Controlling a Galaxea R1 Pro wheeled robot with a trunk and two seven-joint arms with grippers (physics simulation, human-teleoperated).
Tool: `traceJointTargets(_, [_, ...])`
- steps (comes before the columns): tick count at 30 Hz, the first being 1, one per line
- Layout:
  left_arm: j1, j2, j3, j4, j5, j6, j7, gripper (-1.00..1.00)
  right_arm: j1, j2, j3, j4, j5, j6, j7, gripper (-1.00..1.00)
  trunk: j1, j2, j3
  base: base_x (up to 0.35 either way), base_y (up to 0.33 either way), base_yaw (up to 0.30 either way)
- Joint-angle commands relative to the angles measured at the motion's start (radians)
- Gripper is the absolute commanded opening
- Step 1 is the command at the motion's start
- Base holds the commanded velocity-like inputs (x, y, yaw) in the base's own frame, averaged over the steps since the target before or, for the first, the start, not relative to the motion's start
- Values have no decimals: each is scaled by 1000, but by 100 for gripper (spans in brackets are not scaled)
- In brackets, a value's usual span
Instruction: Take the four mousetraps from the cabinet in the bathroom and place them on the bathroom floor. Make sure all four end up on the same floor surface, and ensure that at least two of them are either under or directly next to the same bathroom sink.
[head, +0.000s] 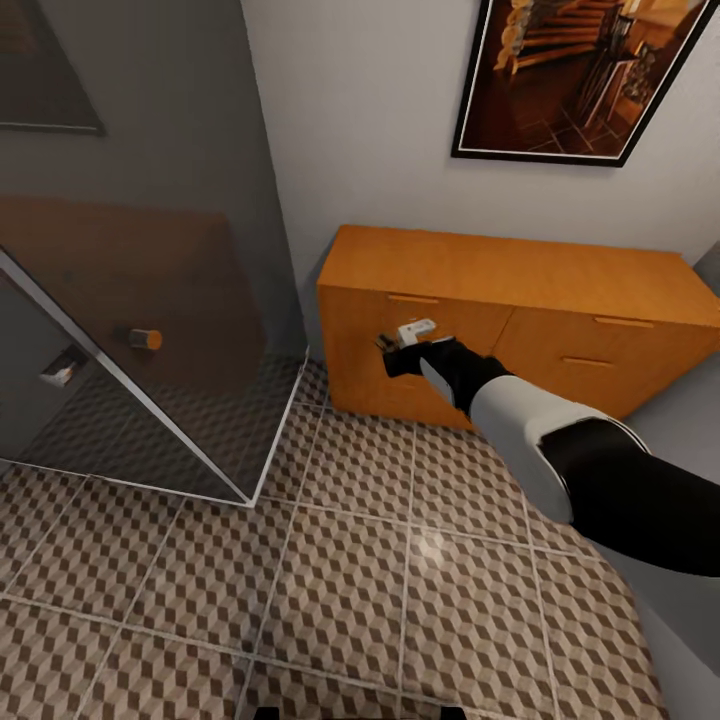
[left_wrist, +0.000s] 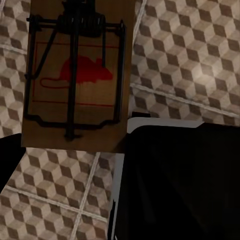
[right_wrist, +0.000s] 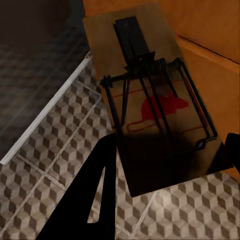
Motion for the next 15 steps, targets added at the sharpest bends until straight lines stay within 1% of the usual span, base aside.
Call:
traceJointTargets(1, [-1,0,-3,4,7,-5,-5,-100,2,0,6,28,-5,-43,2,-100,0,-2,-1,-8,0,0])
traceJointTargets(2, [-1,0,-3,4,7,-5,-5,-100,14,0,6,46,-5,-84,2,-100,0,-2,-1,-5,0,0])
traceJointTargets(3, [-1,0,-3,4,7,-5,-5,-100,39,0,6,57,-5,-116,2,-100,0,-2,-1,-3,0,0])
traceJointTargets(7, [-2,0,-3,4,7,-5,-6,-100,188,0,6,72,-2,-195,2,-100,0,-2,-1,-1,0,0])
traceJointTargets(9, [-2,-1,-3,4,7,-5,-6,-100,272,0,5,74,-1,-271,1,-100,0,-2,-1,0,0,0])
traceJointTargets(10, [-2,-1,-3,4,7,-5,-6,-100,295,0,5,74,0,-293,1,-100,0,-2,-1,0,0,0])
traceJointTargets(13, [-2,-3,-3,3,7,-5,-6,-100,428,0,6,75,0,-412,0,-100,0,-2,-1,0,0,0])
traceJointTargets(14, [-2,-4,-3,3,6,-5,-6,-100,468,-7,6,75,0,-442,0,-100,0,-2,-1,0,0,0])
traceJointTargets(15, [-2,-5,-3,2,6,-5,-6,-100,508,-20,6,75,0,-471,0,-100,0,-2,-1,0,0,0])
